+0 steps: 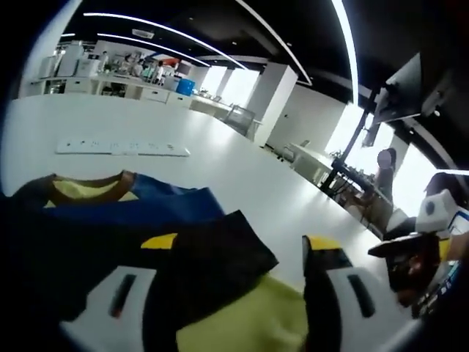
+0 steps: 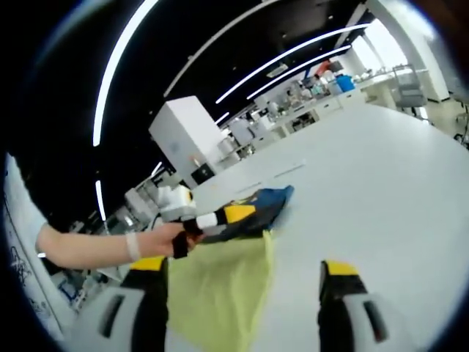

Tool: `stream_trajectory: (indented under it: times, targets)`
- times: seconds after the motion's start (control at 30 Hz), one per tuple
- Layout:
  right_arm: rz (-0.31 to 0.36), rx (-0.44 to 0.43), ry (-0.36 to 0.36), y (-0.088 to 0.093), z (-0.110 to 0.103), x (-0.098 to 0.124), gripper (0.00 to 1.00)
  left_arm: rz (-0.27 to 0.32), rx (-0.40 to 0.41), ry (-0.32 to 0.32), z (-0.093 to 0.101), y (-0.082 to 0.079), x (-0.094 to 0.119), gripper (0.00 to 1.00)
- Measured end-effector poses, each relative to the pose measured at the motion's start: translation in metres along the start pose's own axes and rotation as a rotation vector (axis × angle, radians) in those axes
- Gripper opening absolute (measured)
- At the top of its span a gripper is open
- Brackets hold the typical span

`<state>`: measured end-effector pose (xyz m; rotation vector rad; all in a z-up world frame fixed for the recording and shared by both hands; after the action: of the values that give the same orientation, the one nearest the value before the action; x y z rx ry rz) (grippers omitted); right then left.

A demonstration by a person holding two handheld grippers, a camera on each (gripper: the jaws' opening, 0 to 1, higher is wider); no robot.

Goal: Fold the garment on the visible template until the final outline fits inside the template.

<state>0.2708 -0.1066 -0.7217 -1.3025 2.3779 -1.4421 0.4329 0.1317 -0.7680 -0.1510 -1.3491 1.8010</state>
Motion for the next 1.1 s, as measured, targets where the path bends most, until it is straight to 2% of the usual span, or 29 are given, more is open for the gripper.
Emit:
stream_trajectory:
  times: [0.13, 0.3, 0.47, 0.53, 0.6, 0.67, 0.8, 0.9, 1.0, 1.03, 1.1]
  targets:
    - [0.0, -0.002, 0.001, 0.0, 0.0, 0.0, 0.85, 0.0, -0.022, -0.002, 0.0, -0.003, 0.002, 0.78]
    - [0.0, -0.002, -0.004, 0.0, -0.003, -0.001, 0.85, -0.022, -0.04, -0.004, -0.004, -0.004, 0.01, 0.78]
    - [-0.002, 0.01, -0.008, -0.002, -0.006, -0.003, 0.85, -0.014, -0.045, -0.017, -0.008, -0.008, 0.022, 0.78]
    - [-0.003, 0.018, -0.01, -0.003, -0.009, -0.004, 0.85, -0.009, -0.045, -0.023, -0.003, -0.01, 0.029, 0.79]
    - [-0.006, 0.026, -0.013, -0.004, -0.012, -0.005, 0.85, -0.011, -0.051, -0.032, -0.01, -0.009, 0.034, 0.79]
    - [-0.008, 0.029, -0.016, -0.004, -0.014, -0.006, 0.85, -0.014, -0.055, -0.041, -0.006, -0.007, 0.042, 0.79]
    - [-0.013, 0.034, -0.021, -0.003, -0.017, -0.007, 0.85, -0.017, -0.049, -0.081, -0.023, -0.001, 0.067, 0.77]
    - [-0.021, 0.037, -0.026, -0.001, -0.02, -0.008, 0.85, -0.015, -0.045, -0.143, -0.04, -0.001, 0.088, 0.71]
    - [-0.023, 0.04, -0.029, 0.0, -0.022, -0.008, 0.85, -0.007, -0.033, -0.19, -0.054, -0.002, 0.105, 0.74]
    - [-0.026, 0.039, -0.032, 0.0, -0.023, -0.009, 0.85, -0.013, -0.031, -0.216, -0.065, 0.0, 0.117, 0.73]
    - [-0.029, 0.041, -0.033, 0.0, -0.022, -0.01, 0.85, -0.005, -0.027, -0.249, -0.072, -0.001, 0.129, 0.71]
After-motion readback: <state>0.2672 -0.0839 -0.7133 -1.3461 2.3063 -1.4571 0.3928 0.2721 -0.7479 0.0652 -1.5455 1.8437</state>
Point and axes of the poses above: the point that each gripper's makers call its tool centre point, and the gripper's own axes: x roughly backward along the fingers, z roughly to its right, y roughly out of its underside, the point moved 9 cm from there along x, roughly backward along the fingers, and after that the axes turned 3 degrees about -z, right-handed, at the moved point
